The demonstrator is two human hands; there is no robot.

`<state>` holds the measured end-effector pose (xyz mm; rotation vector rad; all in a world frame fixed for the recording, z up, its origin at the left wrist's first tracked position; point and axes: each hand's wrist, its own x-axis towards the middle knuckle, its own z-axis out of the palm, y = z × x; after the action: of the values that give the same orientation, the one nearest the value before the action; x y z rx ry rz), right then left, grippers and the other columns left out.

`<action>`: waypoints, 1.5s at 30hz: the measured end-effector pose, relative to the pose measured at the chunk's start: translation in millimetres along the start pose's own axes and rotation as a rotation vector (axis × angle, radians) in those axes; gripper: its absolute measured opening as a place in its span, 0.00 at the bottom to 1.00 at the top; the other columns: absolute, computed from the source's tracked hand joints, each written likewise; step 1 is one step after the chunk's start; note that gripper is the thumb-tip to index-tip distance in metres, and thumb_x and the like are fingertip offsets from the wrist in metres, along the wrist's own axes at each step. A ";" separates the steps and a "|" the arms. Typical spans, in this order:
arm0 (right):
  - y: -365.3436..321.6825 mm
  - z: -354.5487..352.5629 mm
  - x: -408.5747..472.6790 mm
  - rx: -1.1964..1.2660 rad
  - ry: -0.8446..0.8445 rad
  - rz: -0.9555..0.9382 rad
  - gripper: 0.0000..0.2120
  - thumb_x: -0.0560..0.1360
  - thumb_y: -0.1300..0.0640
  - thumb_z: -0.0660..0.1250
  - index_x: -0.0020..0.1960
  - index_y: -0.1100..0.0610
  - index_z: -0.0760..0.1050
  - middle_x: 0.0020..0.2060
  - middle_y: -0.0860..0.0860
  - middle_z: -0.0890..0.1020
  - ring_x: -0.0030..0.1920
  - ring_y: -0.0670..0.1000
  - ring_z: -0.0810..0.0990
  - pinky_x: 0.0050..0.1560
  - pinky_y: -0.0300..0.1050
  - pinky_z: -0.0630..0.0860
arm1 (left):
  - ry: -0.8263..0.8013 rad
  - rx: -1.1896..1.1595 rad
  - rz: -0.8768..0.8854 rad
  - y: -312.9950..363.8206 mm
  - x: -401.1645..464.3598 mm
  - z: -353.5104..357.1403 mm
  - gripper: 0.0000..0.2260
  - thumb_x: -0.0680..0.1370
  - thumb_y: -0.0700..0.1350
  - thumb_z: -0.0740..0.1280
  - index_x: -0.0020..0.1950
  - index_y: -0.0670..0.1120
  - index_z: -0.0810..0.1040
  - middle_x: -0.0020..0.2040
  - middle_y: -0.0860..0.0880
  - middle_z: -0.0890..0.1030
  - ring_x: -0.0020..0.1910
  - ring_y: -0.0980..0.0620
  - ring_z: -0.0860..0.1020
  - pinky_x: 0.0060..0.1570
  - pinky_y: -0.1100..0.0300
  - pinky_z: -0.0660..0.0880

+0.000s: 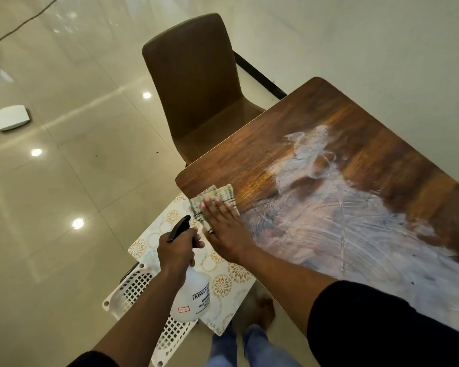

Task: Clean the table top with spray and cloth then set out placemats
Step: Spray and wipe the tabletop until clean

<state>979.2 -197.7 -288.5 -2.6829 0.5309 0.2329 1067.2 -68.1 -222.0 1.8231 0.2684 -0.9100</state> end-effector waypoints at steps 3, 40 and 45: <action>8.2 4.4 -9.5 -0.046 0.021 -0.094 0.31 0.87 0.42 0.45 0.85 0.51 0.40 0.84 0.47 0.40 0.83 0.49 0.35 0.82 0.48 0.35 | 0.000 0.009 0.008 -1.6 -1.4 1.4 0.10 0.80 0.42 0.72 0.41 0.38 0.85 0.37 0.38 0.86 0.24 0.47 0.69 0.29 0.55 0.70; -12.1 -27.0 74.0 -0.131 -0.111 -0.081 0.34 0.87 0.42 0.47 0.85 0.53 0.37 0.84 0.50 0.39 0.83 0.52 0.36 0.82 0.52 0.38 | -0.019 -0.026 0.107 -24.9 -16.4 -13.0 0.14 0.82 0.40 0.72 0.39 0.55 0.85 0.34 0.43 0.85 0.28 0.45 0.76 0.29 0.57 0.69; -11.8 -10.4 33.2 -0.104 -0.049 -0.097 0.33 0.86 0.43 0.47 0.85 0.54 0.40 0.85 0.51 0.42 0.84 0.52 0.38 0.82 0.53 0.40 | -0.047 -0.028 0.112 -30.1 -19.1 -10.6 0.16 0.82 0.39 0.72 0.38 0.56 0.84 0.31 0.48 0.83 0.38 0.39 0.79 0.30 0.57 0.68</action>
<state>1015.1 -202.9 -282.7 -2.7864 0.3817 0.3057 1042.0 -41.4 -228.1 1.7703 0.1476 -0.8650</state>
